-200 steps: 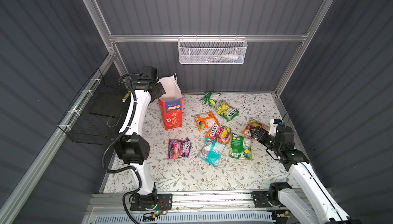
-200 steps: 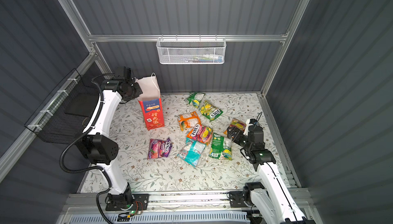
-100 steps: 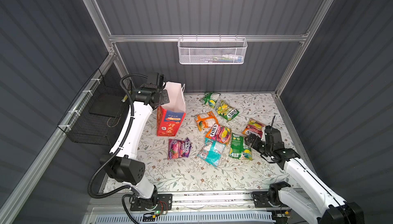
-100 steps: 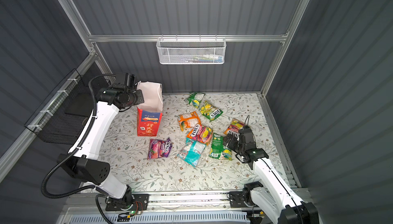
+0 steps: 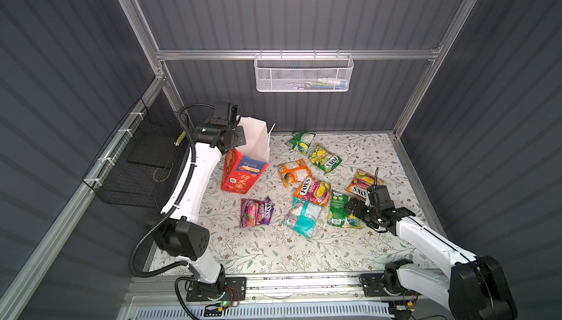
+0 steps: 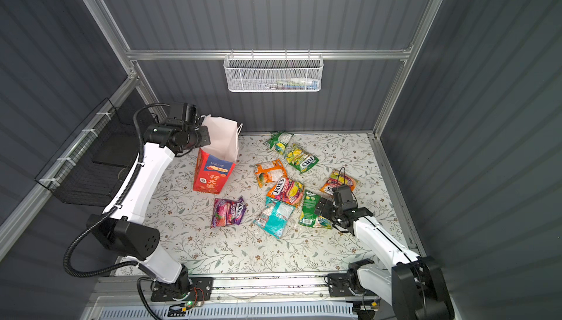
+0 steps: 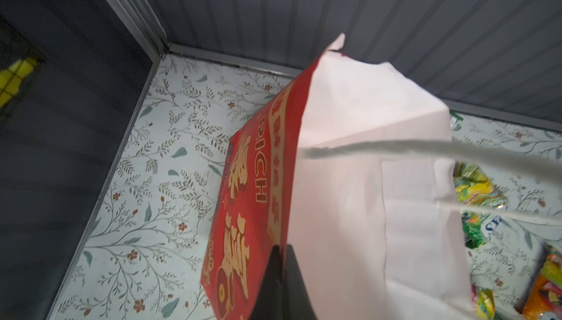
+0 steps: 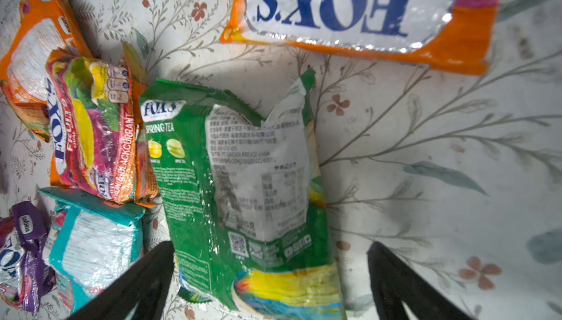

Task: Place the snacks into the paper bag
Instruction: Pick up the paper bag from the top-left of the table, then pick up the snack from the middle-right of the table.

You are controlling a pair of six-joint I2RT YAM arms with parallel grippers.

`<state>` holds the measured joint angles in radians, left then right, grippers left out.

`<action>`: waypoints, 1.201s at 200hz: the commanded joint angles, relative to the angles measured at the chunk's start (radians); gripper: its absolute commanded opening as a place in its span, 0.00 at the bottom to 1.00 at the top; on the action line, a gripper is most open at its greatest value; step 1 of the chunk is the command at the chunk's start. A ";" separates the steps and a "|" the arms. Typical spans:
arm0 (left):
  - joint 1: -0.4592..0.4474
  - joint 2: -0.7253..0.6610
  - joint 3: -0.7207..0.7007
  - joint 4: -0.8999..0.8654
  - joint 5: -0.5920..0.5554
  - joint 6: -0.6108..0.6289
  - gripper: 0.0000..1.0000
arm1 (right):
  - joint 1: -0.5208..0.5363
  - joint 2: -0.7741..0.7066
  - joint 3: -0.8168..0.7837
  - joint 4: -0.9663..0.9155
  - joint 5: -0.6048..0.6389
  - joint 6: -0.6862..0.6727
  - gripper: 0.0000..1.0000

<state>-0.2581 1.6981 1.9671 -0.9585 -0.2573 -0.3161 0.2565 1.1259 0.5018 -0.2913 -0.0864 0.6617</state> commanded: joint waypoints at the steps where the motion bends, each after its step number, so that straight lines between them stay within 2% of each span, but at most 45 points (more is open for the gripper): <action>1: -0.009 0.067 0.094 -0.049 0.026 0.006 0.00 | 0.013 0.026 0.019 0.034 -0.012 -0.008 0.99; 32: -0.016 0.122 0.116 -0.040 0.040 0.009 0.00 | 0.028 0.061 0.028 0.054 -0.014 -0.004 0.99; 77: -0.048 0.153 0.120 -0.049 0.049 0.049 0.00 | 0.041 0.110 0.042 0.073 -0.006 -0.007 0.85; 104: -0.056 0.126 0.079 -0.049 0.062 0.051 0.00 | 0.049 0.114 0.051 0.074 -0.003 -0.016 0.74; 137: -0.056 0.060 -0.008 0.000 0.144 0.036 0.00 | 0.052 0.132 0.054 0.095 -0.011 -0.024 0.57; 171: -0.056 0.011 -0.063 0.030 0.154 0.028 0.00 | 0.052 0.181 0.071 0.099 -0.012 -0.027 0.56; 205: -0.056 -0.011 -0.086 0.050 0.179 0.023 0.00 | 0.051 0.193 0.064 0.109 -0.004 -0.015 0.48; 219: -0.056 -0.017 -0.094 0.057 0.179 0.024 0.00 | 0.053 0.195 0.063 0.111 -0.004 -0.013 0.41; 240: -0.057 -0.026 -0.100 0.063 0.203 0.023 0.00 | 0.053 0.193 0.061 0.115 -0.021 -0.014 0.26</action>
<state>-0.3130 1.7058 1.8805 -0.9195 -0.0956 -0.2886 0.3042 1.3064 0.5549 -0.1772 -0.1024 0.6502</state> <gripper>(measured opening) 0.049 0.315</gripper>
